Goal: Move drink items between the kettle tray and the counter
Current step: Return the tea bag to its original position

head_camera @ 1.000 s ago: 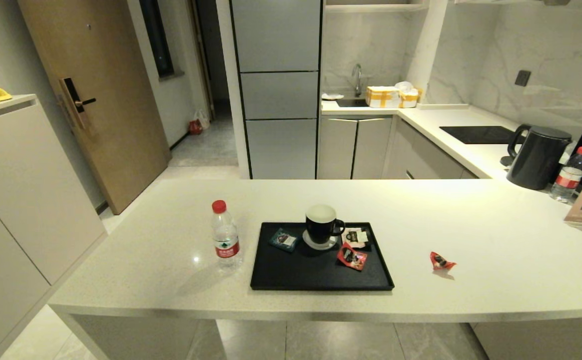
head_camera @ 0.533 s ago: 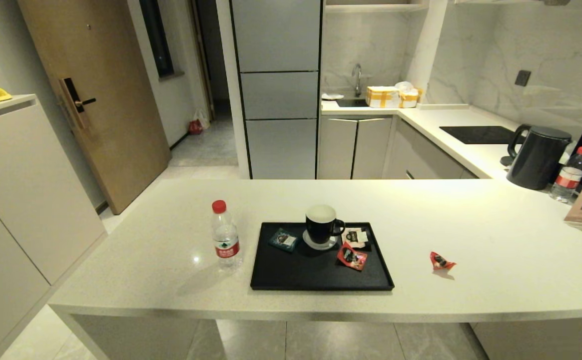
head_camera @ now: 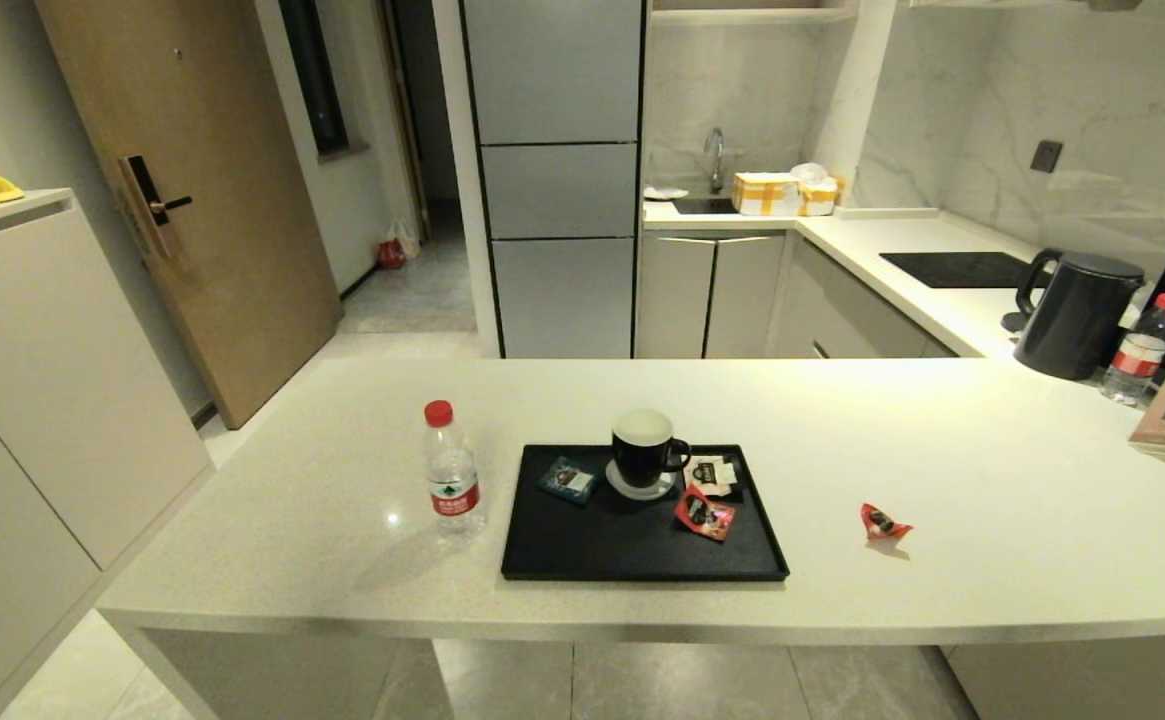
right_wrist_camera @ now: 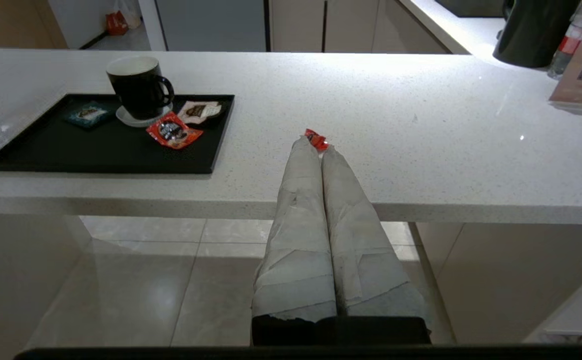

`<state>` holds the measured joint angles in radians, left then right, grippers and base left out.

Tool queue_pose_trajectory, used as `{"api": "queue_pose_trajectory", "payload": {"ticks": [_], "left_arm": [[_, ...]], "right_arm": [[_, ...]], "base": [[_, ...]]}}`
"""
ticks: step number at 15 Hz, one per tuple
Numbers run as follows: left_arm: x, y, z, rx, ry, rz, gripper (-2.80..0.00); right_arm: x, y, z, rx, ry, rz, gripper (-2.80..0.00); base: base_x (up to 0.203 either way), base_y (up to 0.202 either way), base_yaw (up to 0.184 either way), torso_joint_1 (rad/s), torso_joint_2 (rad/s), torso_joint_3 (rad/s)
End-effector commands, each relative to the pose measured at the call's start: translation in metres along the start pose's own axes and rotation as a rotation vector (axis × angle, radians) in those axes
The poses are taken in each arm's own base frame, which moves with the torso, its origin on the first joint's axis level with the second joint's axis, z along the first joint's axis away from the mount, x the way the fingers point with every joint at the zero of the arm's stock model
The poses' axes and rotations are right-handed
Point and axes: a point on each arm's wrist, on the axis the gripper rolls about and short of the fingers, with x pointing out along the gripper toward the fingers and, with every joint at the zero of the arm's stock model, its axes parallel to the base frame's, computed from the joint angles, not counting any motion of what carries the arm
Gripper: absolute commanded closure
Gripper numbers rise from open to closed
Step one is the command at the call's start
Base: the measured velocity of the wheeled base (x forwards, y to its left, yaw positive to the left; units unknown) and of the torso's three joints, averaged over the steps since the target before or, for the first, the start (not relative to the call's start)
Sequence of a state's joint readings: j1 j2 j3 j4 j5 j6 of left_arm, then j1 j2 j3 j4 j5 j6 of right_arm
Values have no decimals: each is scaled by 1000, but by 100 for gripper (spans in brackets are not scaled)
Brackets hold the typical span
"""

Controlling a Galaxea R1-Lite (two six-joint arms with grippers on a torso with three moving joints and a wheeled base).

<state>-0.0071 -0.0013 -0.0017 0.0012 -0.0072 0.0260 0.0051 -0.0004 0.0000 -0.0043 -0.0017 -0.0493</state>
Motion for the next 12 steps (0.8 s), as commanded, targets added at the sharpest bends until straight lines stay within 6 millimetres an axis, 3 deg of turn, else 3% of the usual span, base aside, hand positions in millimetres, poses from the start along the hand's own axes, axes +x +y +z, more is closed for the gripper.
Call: {"api": "queue_pose_trajectory", "payload": {"ticks": [1,3,5,7,9,12], "left_arm": [[0,0,0,0,2,-1,0],[0,0,0,1,2,-1,0],[0,0,0,2,2,-1,0],[0,0,0,0,2,-1,0],[0,0,0,2,2,0,0],[0,0,0,1,2,-1,0]], "right_arm": [[-1,0,1,-23,1,3,0],[-1,-1,19,-9,16,-2,0],[3,-4,79,75,14,-13,0],[34,-7,129,154,161,-28,0],[81,-7,141,209,422,-51,0],[158,-6,114,235,833,-95,0]], "base": [[0,0,0,0,0,0],[0,0,0,0,0,0],[0,0,0,0,0,0],[0,0,0,0,0,0],[0,0,0,0,0,0],[0,0,0,0,0,0]]}}
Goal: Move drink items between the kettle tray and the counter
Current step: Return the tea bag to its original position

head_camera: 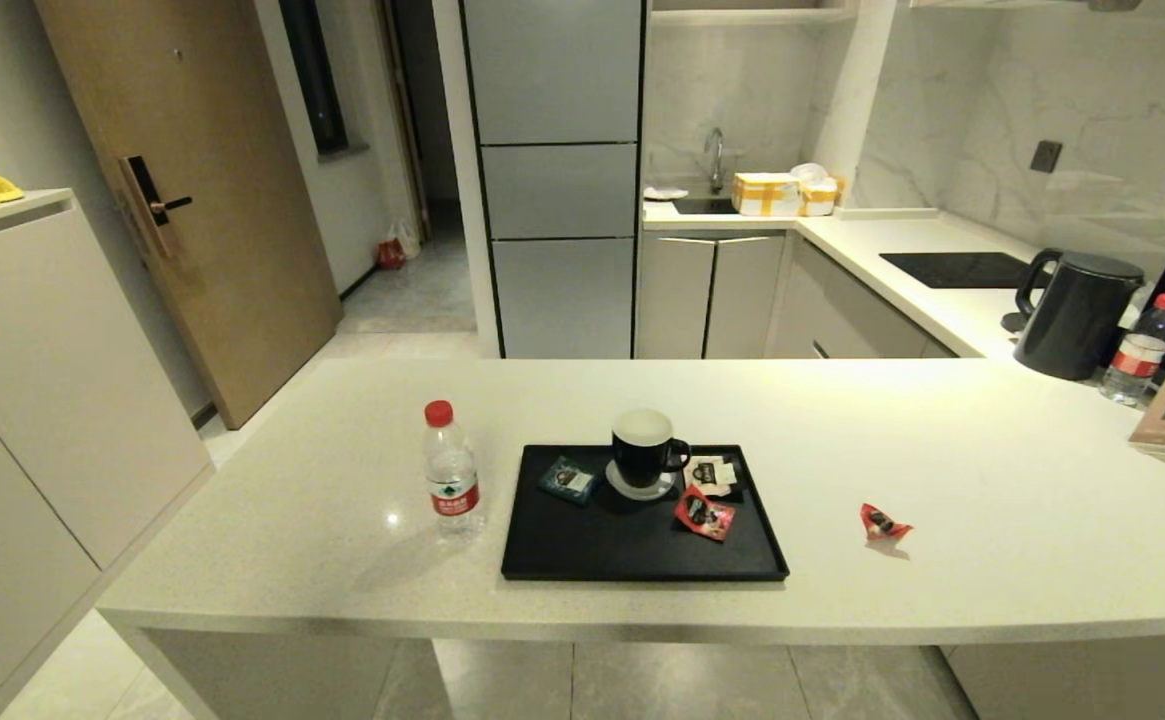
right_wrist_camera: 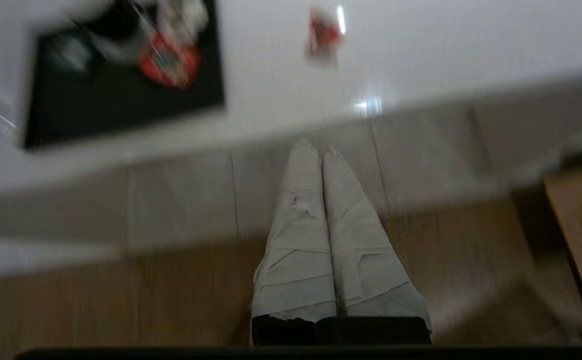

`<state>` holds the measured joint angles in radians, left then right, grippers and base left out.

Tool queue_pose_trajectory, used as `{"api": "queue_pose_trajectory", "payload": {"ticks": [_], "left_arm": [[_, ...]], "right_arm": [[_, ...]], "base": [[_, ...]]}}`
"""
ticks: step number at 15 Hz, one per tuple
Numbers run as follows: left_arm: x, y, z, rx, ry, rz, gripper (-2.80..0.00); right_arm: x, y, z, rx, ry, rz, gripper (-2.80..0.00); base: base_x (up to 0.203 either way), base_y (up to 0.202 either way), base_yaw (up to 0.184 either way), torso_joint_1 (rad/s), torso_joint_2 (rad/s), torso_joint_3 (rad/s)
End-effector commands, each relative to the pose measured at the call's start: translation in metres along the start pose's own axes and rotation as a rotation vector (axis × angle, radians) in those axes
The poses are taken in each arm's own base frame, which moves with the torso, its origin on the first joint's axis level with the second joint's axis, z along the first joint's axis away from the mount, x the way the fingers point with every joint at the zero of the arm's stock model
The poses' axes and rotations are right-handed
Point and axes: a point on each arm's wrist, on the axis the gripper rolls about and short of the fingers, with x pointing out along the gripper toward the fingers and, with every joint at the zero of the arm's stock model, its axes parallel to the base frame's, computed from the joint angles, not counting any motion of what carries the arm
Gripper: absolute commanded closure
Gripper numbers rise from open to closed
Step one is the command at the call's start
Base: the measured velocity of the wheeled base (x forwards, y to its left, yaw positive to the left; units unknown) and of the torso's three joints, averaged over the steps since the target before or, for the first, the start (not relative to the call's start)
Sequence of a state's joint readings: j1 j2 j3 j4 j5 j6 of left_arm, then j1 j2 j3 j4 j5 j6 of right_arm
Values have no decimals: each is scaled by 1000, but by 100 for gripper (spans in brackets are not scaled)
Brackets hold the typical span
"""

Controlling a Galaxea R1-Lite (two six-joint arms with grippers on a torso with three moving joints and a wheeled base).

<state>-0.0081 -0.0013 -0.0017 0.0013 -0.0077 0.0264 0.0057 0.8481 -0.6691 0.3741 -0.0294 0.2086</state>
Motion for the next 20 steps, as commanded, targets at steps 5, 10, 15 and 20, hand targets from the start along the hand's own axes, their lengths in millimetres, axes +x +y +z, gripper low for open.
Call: {"api": "queue_pose_trajectory", "payload": {"ticks": [5,10,15,20], "left_arm": [[0,0,0,1,2,0,0],[0,0,0,0,2,0,0],[0,0,0,1,2,0,0],[0,0,0,1,2,0,0]], "right_arm": [[200,2,0,33,689,-164,0],[322,1,7,88,713,-195,0],[380,0,2,133,698,-213,-280],[390,-1,17,154,633,-212,-280]], "base": [[0,0,0,0,0,0],[0,0,0,0,0,0],[0,0,0,0,0,0],[0,0,0,0,0,0]]}}
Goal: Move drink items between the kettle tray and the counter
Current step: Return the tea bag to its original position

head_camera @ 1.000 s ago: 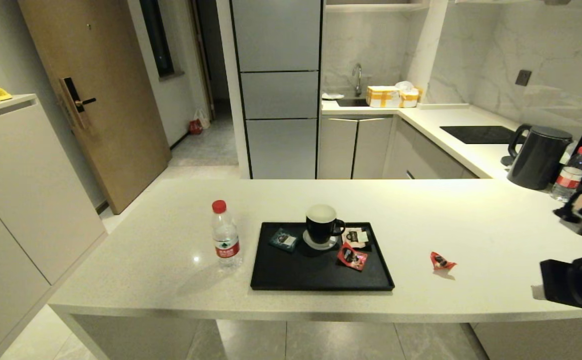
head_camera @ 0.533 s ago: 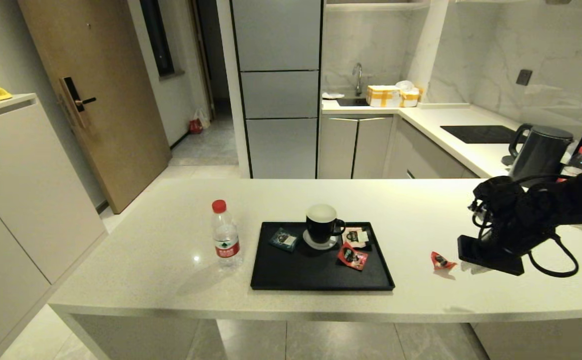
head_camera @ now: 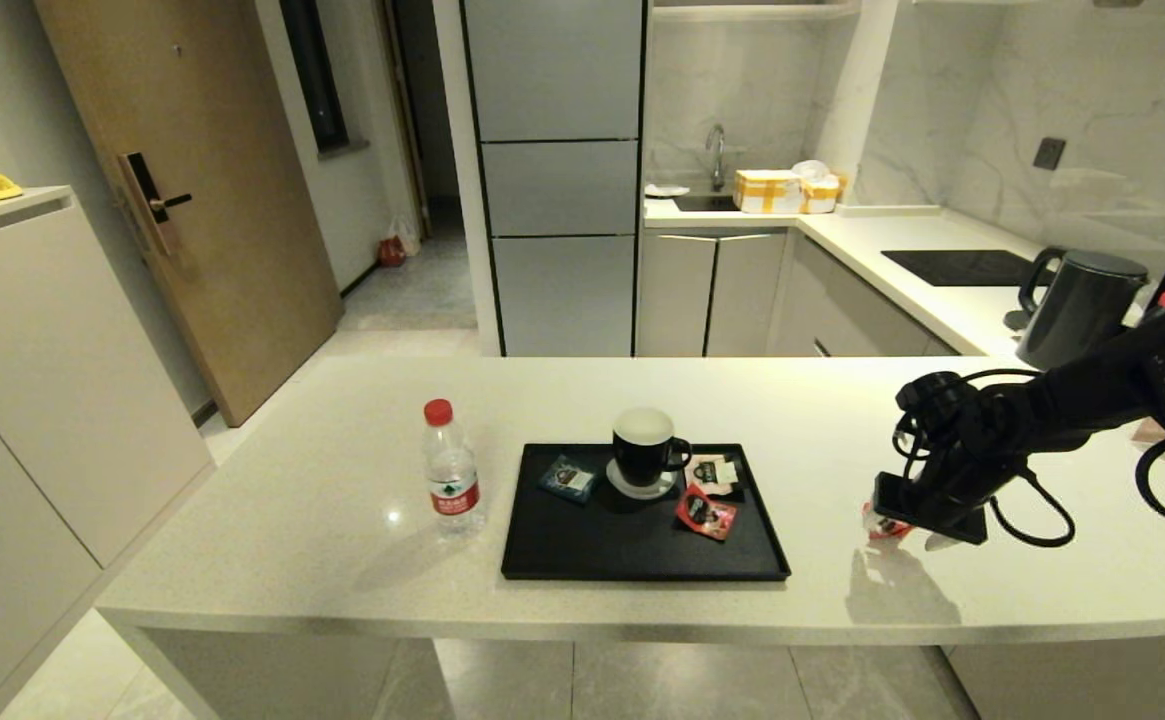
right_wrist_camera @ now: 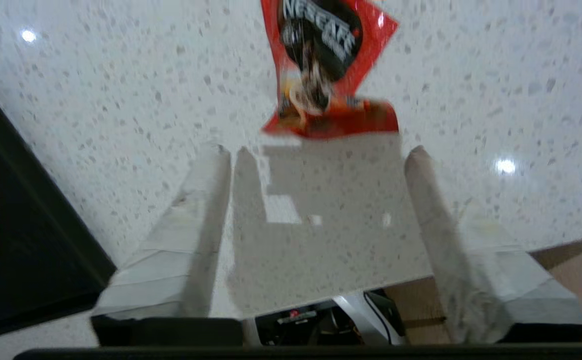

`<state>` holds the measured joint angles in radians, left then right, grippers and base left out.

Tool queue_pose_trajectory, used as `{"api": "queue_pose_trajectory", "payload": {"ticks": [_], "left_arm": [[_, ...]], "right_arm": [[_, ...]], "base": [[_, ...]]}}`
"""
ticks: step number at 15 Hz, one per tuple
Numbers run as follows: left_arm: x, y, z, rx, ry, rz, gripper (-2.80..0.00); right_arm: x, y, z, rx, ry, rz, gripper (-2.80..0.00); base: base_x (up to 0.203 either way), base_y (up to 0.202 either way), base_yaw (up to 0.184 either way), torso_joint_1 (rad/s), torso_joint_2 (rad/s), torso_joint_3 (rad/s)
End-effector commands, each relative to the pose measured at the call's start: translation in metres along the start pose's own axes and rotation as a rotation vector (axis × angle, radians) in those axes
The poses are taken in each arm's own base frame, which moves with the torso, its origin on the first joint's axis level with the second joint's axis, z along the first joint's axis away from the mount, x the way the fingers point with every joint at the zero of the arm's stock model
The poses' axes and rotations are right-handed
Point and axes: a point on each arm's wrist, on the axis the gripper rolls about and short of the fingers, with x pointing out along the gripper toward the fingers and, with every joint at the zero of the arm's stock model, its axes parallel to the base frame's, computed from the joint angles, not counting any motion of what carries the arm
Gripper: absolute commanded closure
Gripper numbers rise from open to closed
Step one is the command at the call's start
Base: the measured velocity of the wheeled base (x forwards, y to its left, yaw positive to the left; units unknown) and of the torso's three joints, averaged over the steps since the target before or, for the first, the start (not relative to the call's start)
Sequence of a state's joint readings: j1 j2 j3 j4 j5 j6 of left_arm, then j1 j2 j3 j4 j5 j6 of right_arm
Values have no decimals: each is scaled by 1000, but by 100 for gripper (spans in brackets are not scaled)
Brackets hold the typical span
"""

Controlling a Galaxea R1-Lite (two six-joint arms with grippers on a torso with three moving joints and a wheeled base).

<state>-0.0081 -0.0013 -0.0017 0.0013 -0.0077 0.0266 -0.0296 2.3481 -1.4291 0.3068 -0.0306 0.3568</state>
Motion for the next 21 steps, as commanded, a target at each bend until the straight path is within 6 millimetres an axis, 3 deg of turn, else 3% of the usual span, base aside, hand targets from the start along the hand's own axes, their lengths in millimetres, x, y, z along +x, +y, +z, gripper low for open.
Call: {"api": "queue_pose_trajectory", "payload": {"ticks": [1,11,12,17,21], "left_arm": [[0,0,0,0,2,0,0],[0,0,0,1,2,0,0],[0,0,0,0,2,1,0],[0,0,0,-1,2,1,0],[0,0,0,-1,2,0,0]], "right_arm": [[4,0,6,5,-10,2,-280],[23,-1,18,19,-24,-3,-280],[24,-1,19,19,-27,-3,0],[30,-1,21,23,-27,-25,0],[20,-2,20,26,-34,-24,0]], "base": [[0,0,0,0,0,0],[0,0,0,0,0,0],[0,0,0,0,0,0],[0,0,0,0,0,0],[0,0,0,0,0,0]]}}
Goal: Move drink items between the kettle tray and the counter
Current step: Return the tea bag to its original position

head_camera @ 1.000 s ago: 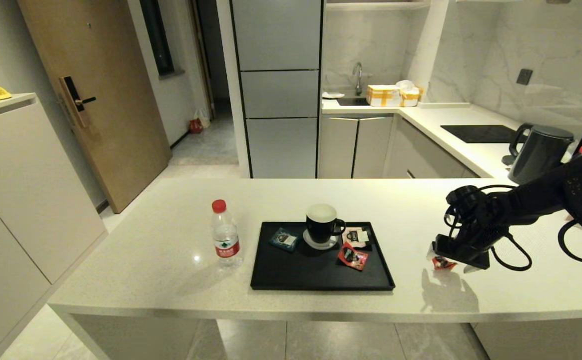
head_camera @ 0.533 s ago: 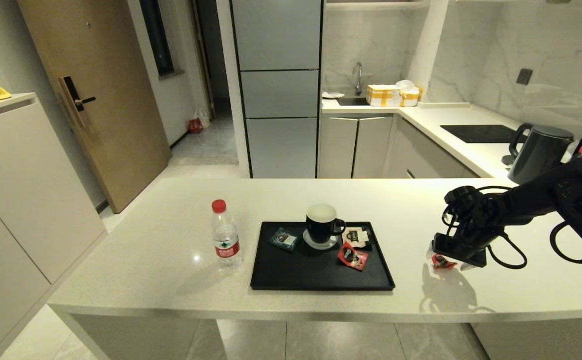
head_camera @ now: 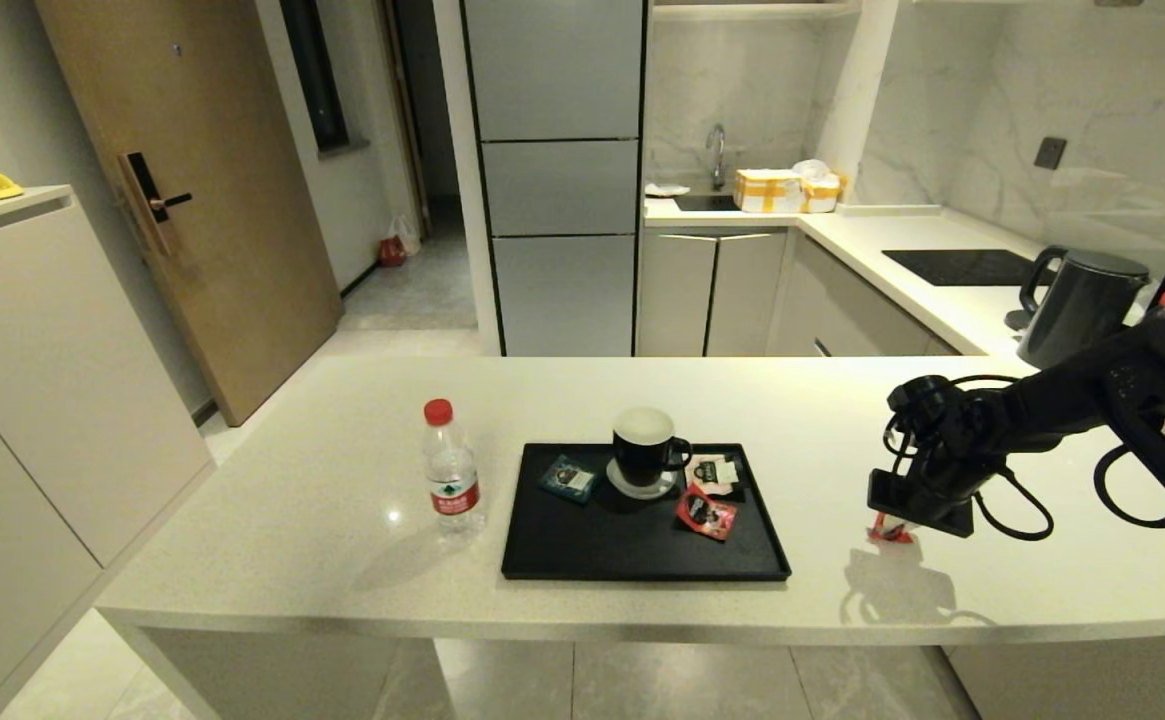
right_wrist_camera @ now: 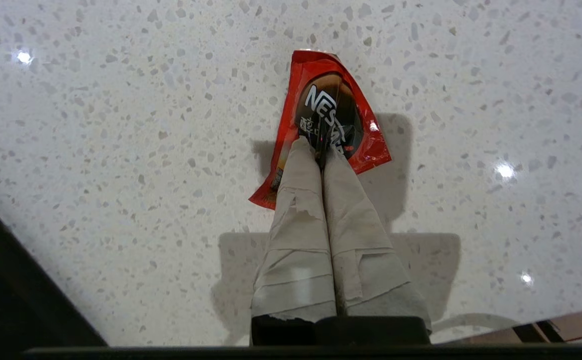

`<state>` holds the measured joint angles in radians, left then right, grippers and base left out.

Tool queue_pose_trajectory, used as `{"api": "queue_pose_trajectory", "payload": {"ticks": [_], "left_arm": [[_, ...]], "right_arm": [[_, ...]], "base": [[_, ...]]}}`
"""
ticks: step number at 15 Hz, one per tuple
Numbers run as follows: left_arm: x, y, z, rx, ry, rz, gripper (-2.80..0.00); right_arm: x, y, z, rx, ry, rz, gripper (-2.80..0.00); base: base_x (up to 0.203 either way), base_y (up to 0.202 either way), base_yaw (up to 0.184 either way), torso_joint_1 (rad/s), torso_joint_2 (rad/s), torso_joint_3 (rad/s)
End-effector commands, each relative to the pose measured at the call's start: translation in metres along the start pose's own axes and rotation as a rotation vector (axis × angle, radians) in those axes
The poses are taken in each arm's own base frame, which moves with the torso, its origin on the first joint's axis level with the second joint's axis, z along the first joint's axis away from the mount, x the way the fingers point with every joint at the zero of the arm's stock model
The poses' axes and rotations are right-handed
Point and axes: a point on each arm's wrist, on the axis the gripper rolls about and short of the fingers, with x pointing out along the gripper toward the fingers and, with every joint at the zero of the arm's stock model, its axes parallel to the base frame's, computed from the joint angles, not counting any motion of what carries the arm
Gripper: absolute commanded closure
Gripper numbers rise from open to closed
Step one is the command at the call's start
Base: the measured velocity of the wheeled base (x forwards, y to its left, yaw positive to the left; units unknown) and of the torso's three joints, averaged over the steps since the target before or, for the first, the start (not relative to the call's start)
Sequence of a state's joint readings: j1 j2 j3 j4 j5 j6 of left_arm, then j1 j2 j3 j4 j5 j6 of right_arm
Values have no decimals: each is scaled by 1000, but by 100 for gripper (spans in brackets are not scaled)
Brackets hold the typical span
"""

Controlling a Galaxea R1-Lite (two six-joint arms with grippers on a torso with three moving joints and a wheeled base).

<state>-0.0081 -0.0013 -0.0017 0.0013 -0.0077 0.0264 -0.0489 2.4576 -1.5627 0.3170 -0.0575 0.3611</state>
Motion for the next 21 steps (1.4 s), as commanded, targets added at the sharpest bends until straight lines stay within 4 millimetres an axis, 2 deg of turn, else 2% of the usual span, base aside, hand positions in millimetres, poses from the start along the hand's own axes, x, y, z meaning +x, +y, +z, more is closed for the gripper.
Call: {"api": "queue_pose_trajectory", "payload": {"ticks": [1,4,6,7,9,11,14,19,21], "left_arm": [[0,0,0,0,2,0,0],[0,0,0,1,2,0,0],[0,0,0,0,2,0,0],[0,0,0,1,2,0,0],[0,0,0,0,2,0,0],[0,0,0,1,2,0,0],[0,0,0,1,2,0,0],[0,0,0,0,2,0,0],[0,0,0,1,2,2,0]], "right_arm": [[-14,0,2,5,-21,8,0],[-82,19,4,-33,-125,75,0],[-132,58,-18,-160,-157,151,0],[-145,71,-28,-212,-155,175,0],[-161,114,-59,-370,-133,237,0],[-149,140,-76,-449,-83,248,0],[-120,159,-88,-486,-33,233,0],[-81,172,-90,-480,10,206,0],[-80,172,-89,-476,11,205,0]], "base": [[0,0,0,0,0,0],[0,0,0,0,0,0],[0,0,0,0,0,0],[0,0,0,0,0,0],[0,0,0,0,0,0],[0,0,0,0,0,0],[0,0,0,0,0,0],[0,0,0,0,0,0],[0,0,0,0,0,0]]}}
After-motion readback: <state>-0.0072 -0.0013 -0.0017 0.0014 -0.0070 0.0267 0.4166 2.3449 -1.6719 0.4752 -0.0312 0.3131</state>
